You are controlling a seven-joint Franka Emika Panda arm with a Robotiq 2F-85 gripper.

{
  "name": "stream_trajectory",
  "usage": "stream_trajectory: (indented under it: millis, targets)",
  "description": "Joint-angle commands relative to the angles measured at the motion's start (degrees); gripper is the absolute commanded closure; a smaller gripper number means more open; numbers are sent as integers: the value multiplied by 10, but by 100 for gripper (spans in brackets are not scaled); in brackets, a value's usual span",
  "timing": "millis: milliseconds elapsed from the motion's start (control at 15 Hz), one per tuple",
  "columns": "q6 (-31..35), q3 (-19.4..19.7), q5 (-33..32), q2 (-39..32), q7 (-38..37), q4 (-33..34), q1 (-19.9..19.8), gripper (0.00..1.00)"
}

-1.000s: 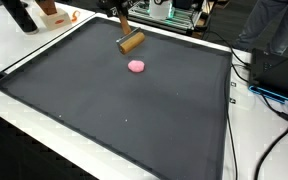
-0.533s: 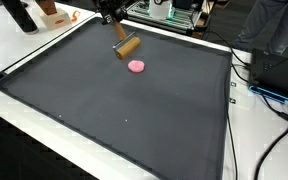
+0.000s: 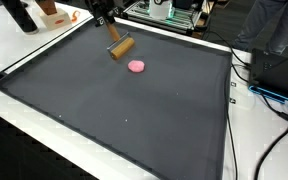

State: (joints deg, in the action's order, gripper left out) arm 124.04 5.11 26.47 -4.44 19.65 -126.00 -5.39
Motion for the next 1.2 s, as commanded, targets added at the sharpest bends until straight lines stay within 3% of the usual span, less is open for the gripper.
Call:
stream_trajectory:
  millis: [0,667,1133]
  targets:
    - [-31,0,6,-14,17,25,-13,76]
    - [-51,-9,-44,-38,3,71,-8,76]
    - [-46,-37,-143,-22,-43,84,24,76]
